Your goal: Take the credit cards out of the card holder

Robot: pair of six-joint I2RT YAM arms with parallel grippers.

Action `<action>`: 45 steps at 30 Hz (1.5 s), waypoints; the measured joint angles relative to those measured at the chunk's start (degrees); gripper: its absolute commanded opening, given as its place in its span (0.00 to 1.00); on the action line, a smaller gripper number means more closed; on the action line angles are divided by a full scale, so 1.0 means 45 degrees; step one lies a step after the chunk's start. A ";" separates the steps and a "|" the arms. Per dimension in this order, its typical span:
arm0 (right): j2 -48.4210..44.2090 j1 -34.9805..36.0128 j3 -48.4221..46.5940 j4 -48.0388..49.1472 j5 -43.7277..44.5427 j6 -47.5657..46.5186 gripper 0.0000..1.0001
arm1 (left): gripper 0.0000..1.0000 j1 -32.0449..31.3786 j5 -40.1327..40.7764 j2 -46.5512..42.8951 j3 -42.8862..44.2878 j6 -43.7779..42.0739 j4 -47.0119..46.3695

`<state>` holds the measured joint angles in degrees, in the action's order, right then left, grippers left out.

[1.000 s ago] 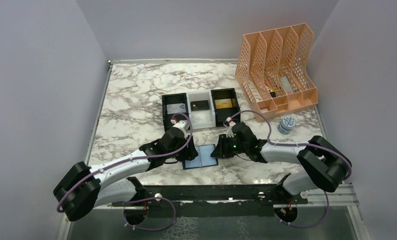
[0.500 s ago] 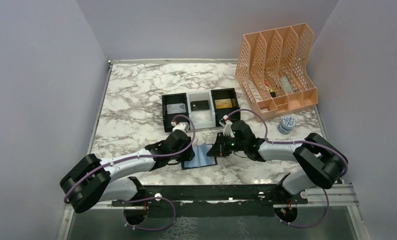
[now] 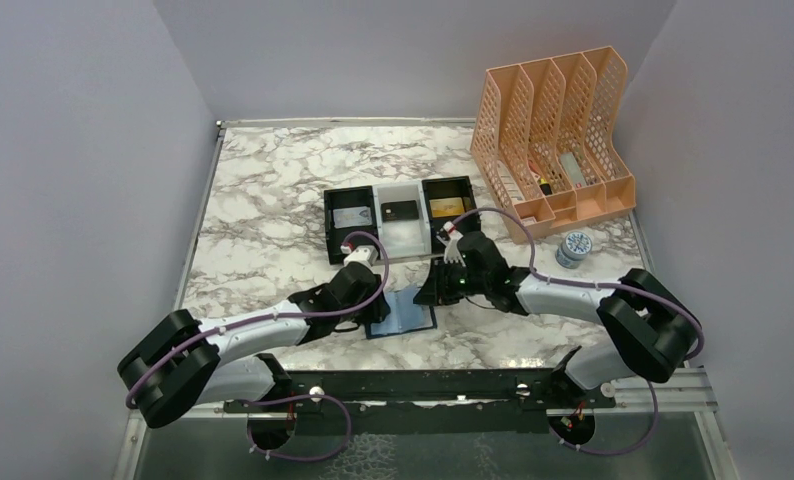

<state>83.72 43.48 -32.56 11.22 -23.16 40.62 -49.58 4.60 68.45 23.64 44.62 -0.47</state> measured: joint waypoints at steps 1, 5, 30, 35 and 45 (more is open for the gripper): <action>-0.0073 0.0000 -0.0063 -0.0364 0.0335 -0.0165 0.27 | 0.35 -0.0005 0.0000 -0.0083 -0.0053 0.0015 0.0000; -0.0170 -0.0019 0.0015 -0.1287 0.0991 -0.0588 0.34 | 0.35 -0.0010 0.0000 -0.0359 -0.0209 0.0019 0.0063; 0.1044 -0.0078 0.1282 0.1855 -0.0646 0.0947 0.01 | 0.56 -0.0092 -0.0005 -0.0563 -0.0209 0.0170 0.0204; 0.0753 -0.0078 0.1583 0.1875 -0.0228 0.1307 0.01 | 0.60 -0.0117 0.0209 -0.1112 -0.0209 0.0287 0.0816; 0.0777 -0.0068 0.1613 0.1894 -0.0141 0.1307 0.01 | 0.64 -0.0204 0.0520 -0.0879 0.0180 0.0306 0.1452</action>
<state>87.22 43.18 -25.30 19.75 -23.79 46.50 -50.50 6.94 64.49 24.45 46.00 6.07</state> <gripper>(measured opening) 0.019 0.613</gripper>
